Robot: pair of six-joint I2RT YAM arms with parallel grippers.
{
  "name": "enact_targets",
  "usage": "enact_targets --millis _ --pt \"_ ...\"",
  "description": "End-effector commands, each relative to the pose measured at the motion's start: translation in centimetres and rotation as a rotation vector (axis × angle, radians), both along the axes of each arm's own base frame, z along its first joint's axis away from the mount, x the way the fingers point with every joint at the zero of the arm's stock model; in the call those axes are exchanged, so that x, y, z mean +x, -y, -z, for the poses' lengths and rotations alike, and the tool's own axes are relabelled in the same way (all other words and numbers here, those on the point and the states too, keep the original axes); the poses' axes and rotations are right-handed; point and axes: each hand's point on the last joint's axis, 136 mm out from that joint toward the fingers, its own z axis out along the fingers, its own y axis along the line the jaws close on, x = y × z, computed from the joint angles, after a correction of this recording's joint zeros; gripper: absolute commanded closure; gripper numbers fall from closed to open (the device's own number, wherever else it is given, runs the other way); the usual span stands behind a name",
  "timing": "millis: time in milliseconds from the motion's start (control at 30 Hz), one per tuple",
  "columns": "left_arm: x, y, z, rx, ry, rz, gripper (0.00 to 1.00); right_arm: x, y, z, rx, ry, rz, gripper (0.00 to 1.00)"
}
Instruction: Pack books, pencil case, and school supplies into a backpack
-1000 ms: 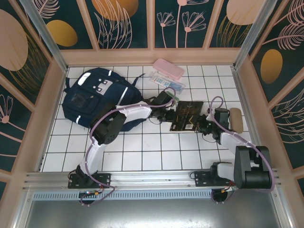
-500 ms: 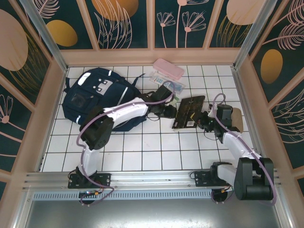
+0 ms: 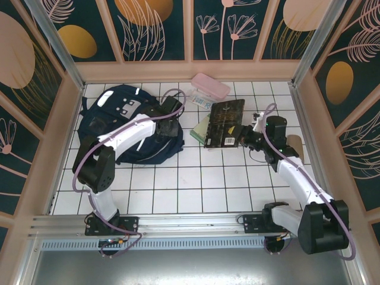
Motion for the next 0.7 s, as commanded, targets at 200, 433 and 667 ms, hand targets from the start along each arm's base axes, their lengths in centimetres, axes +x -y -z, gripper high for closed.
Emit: enact_targets --millis 200,433,667 --pt "-0.4 -5.3 4.4 0.298 -0.058 0.004 0.57 0.9 -4.2 -3.9 0.064 0.122 -0.101 1.00" --pt "-0.2 -5.7 5.1 0.329 -0.055 0.006 0.98 0.7 -5.6 -3.9 0.089 0.118 -0.128 1.00" --pt "1.9 -4.0 -2.3 0.198 0.071 -0.020 1.00 0.9 -7.8 -4.3 0.156 0.119 -0.168 1.00"
